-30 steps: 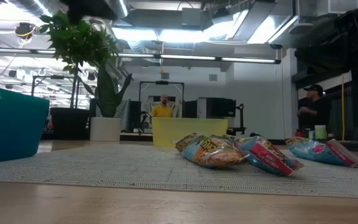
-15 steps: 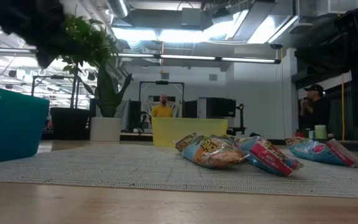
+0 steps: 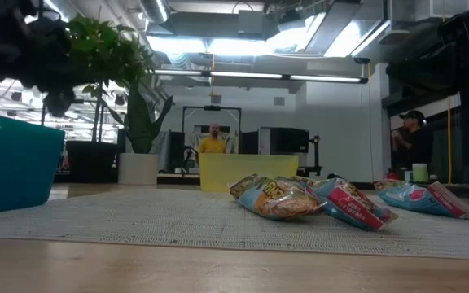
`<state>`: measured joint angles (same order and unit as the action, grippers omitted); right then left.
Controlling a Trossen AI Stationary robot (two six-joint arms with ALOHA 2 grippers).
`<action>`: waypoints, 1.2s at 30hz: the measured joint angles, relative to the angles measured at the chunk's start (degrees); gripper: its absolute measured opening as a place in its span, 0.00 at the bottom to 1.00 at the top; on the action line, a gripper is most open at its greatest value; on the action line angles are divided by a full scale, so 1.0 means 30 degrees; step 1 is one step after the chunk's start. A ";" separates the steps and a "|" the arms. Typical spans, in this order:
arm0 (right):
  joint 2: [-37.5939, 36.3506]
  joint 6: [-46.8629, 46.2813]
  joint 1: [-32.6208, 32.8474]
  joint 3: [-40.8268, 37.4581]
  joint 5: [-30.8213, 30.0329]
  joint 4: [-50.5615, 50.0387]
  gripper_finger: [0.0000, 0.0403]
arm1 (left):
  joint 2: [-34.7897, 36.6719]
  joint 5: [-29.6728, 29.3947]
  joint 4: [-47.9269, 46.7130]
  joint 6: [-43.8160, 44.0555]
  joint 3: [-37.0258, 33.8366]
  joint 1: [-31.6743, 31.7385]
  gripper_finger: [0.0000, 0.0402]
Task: Pick and place Granola Bars by type
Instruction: Put the red granola bar into the light blue bin
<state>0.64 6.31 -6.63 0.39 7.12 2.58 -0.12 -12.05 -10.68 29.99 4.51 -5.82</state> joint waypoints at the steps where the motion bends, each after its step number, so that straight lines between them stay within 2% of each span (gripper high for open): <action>1: 0.0025 -0.0003 0.0005 0.0004 -0.0019 0.0010 0.05 | -0.0016 0.0201 0.0288 -0.0246 -0.0056 -0.0005 0.01; 5: 0.0036 -0.0003 -0.0001 0.0004 -0.0037 -0.0017 0.05 | -0.0028 0.0788 0.0254 -0.1048 -0.0070 0.0000 0.01; 10: 0.0036 -0.0001 0.0004 0.0004 -0.0032 -0.0032 0.05 | -0.0246 0.2684 0.0193 -0.1104 -0.0092 0.0000 0.01; 13: 0.0036 -0.0003 0.0005 0.0001 -0.0032 -0.0032 0.05 | -0.0406 0.3219 0.0137 -0.2610 -0.0092 -0.0007 0.00; 15: 0.0036 -0.0003 0.0000 0.0004 -0.0032 -0.0032 0.05 | -0.0268 0.2753 0.0170 -0.3635 -0.0092 -0.0007 0.00; 20: 0.0036 0.0000 0.0003 0.0002 -0.0025 -0.0032 0.05 | 0.0030 -0.0641 0.1344 -0.4681 -0.0121 0.0000 0.00; 24: 0.0036 -0.0003 0.0000 0.0004 -0.0018 -0.0032 0.05 | 0.0030 -0.1070 0.2288 -0.4694 -0.0147 0.0000 0.01; 31: 0.0036 -0.0003 0.0007 -0.0004 -0.0018 -0.0032 0.05 | 0.0037 -0.1068 0.0777 -0.2473 -0.0172 0.0000 0.01; 36: 0.0036 0.0000 0.0007 0.0001 -0.0018 -0.0026 0.05 | -0.0077 -0.1287 0.0731 -0.5800 -0.0165 -0.0007 0.00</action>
<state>0.75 6.31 -6.61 0.40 7.07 2.50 -0.35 -15.91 -8.49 12.59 4.01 -5.85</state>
